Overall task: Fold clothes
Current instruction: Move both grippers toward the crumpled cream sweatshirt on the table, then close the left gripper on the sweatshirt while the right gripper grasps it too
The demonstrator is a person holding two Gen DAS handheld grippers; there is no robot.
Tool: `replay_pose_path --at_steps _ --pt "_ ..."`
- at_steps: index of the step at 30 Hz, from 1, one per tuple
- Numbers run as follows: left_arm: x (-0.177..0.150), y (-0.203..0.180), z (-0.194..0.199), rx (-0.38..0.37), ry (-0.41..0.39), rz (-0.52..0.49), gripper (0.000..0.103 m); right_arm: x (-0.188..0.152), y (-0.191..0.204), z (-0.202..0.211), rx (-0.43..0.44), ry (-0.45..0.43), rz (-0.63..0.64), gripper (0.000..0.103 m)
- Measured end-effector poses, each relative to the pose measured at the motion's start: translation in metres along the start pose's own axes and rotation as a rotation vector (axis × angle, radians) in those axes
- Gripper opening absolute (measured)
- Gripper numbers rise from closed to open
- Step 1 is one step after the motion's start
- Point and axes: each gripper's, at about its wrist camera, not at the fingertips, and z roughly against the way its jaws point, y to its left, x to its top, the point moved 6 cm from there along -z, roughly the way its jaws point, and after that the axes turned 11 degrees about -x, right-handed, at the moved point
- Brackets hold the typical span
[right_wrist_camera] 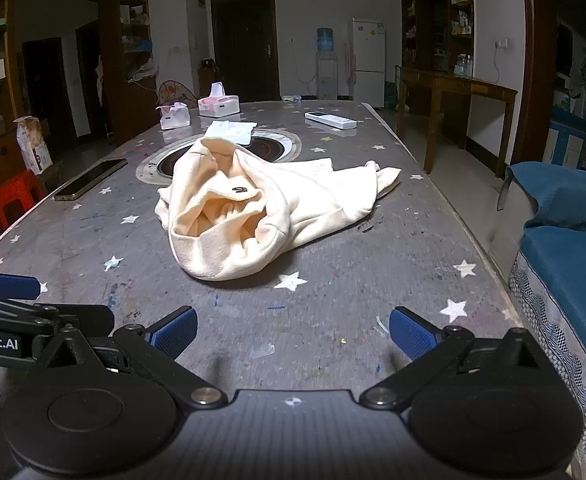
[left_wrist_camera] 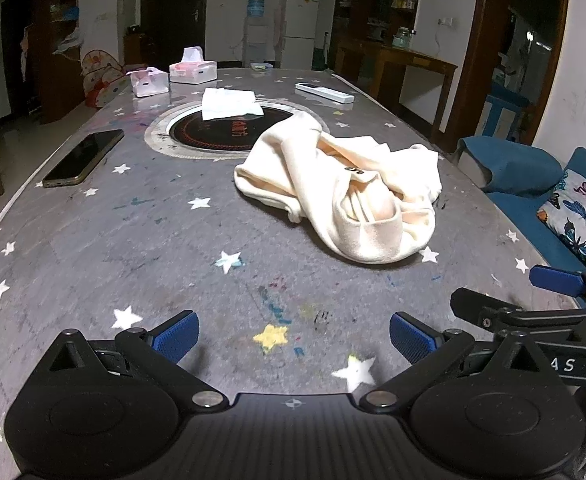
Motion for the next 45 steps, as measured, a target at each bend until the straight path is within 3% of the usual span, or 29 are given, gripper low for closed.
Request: replay_pose_path --at_steps 14,33,45 --pt "0.019 0.001 -0.017 0.002 0.009 -0.029 0.103 0.010 -0.007 -0.019 0.009 0.010 -0.005 0.103" --pt "0.086 0.021 -0.041 0.034 -0.038 -0.058 0.103 0.054 -0.016 -0.051 0.073 0.014 -0.003 0.102" --pt "0.150 0.028 -0.077 0.035 -0.072 -0.065 0.102 0.093 0.003 -0.085 0.132 0.005 0.053 0.072"
